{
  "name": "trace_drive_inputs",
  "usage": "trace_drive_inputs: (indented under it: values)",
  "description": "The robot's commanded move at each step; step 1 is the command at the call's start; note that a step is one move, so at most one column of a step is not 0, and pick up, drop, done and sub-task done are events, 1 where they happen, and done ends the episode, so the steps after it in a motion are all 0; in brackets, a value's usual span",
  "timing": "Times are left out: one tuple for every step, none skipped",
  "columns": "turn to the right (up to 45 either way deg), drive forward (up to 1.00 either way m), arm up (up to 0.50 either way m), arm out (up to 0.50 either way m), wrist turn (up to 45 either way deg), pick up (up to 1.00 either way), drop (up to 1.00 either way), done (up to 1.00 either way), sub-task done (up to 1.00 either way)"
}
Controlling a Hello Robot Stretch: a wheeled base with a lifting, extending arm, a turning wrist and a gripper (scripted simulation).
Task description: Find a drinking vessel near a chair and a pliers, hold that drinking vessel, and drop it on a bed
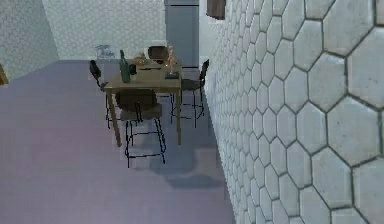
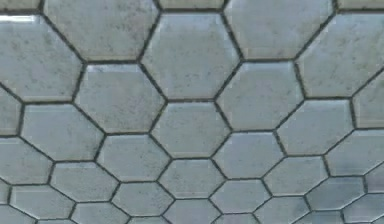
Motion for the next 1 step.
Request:
trace_drive_inputs:
  values:
    - [0.0,0.5,0.0,0.0,0.0,0.0,0.0,0.0,0.0]
